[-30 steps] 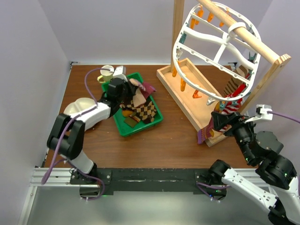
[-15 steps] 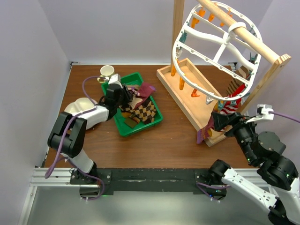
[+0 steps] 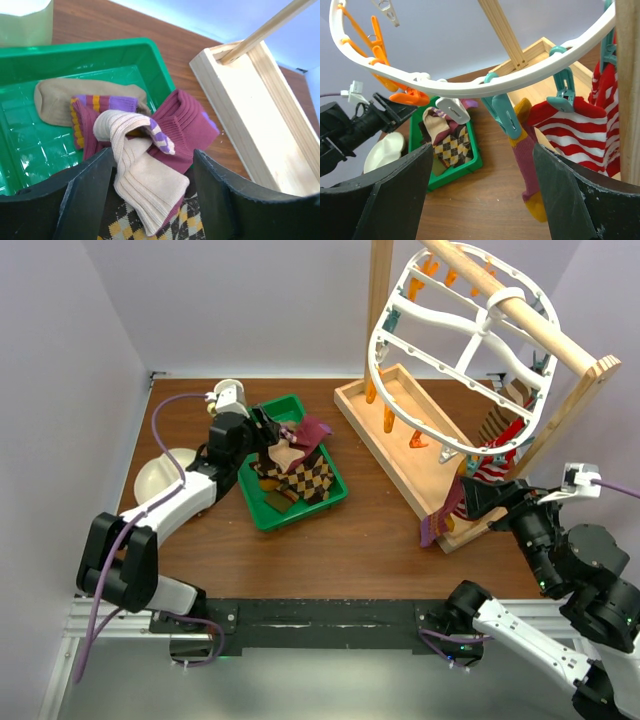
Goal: Remove the socks clipped to the hanger
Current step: Place the sock in the bin, then remove the sock from the hanger.
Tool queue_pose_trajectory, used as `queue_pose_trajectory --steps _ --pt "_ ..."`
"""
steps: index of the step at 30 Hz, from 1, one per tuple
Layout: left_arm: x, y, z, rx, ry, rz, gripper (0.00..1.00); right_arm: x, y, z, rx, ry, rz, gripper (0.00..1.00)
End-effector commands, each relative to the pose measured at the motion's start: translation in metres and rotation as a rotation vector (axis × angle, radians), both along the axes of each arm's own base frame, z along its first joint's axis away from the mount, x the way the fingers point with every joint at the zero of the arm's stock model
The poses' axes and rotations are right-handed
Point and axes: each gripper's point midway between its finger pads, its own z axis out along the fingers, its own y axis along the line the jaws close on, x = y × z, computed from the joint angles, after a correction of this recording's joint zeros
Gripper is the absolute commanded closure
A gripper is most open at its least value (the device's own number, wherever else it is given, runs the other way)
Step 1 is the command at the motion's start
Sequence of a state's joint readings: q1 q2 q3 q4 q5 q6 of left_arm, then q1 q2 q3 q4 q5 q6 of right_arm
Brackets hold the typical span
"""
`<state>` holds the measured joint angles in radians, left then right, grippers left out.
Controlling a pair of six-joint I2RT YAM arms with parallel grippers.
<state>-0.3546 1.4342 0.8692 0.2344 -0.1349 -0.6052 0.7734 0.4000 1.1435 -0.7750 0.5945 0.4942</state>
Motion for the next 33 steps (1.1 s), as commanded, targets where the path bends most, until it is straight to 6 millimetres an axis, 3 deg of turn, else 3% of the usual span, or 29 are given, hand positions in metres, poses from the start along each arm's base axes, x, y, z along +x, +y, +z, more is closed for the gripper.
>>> queue_pose_trajectory --steps 1,7,10,16,23,24,26,29,30,33 --pt "-0.002 0.002 0.053 0.005 -0.12 -0.014 0.3 -0.002 -0.013 0.008 -0.028 -0.004 -0.046 0.15" --pt "-0.018 -0.016 0.089 -0.004 -0.195 -0.093 0.29 0.0 -0.019 0.0 -0.042 0.029 -0.086 0.15" --pt "-0.029 -0.038 0.101 -0.005 -0.219 -0.16 0.31 0.001 -0.019 -0.006 -0.041 0.043 -0.095 0.15" --pt "-0.071 -0.113 0.11 -0.038 -0.258 -0.342 0.37 0.004 -0.016 -0.018 -0.042 0.077 -0.107 0.15" --pt "-0.154 -0.226 0.111 -0.134 -0.309 -0.647 0.47 0.003 -0.023 -0.009 -0.026 0.057 -0.132 0.15" --pt "-0.161 -0.238 0.119 -0.162 -0.338 -0.681 0.47 0.004 -0.023 -0.008 -0.025 0.055 -0.135 0.15" --pt "-0.181 -0.263 0.111 -0.18 -0.334 -0.755 0.48 0.004 -0.023 -0.007 -0.027 0.055 -0.138 0.15" --pt "-0.198 -0.291 0.108 -0.202 -0.344 -0.828 0.48 0.005 -0.023 -0.009 -0.029 0.059 -0.143 0.15" --pt "-0.203 -0.298 0.116 -0.221 -0.366 -0.851 0.48 0.004 -0.024 -0.008 -0.027 0.057 -0.145 0.15" --pt "-0.212 -0.323 0.107 -0.216 -0.364 -0.9 0.45 0.003 -0.026 -0.009 -0.023 0.056 -0.149 0.15"
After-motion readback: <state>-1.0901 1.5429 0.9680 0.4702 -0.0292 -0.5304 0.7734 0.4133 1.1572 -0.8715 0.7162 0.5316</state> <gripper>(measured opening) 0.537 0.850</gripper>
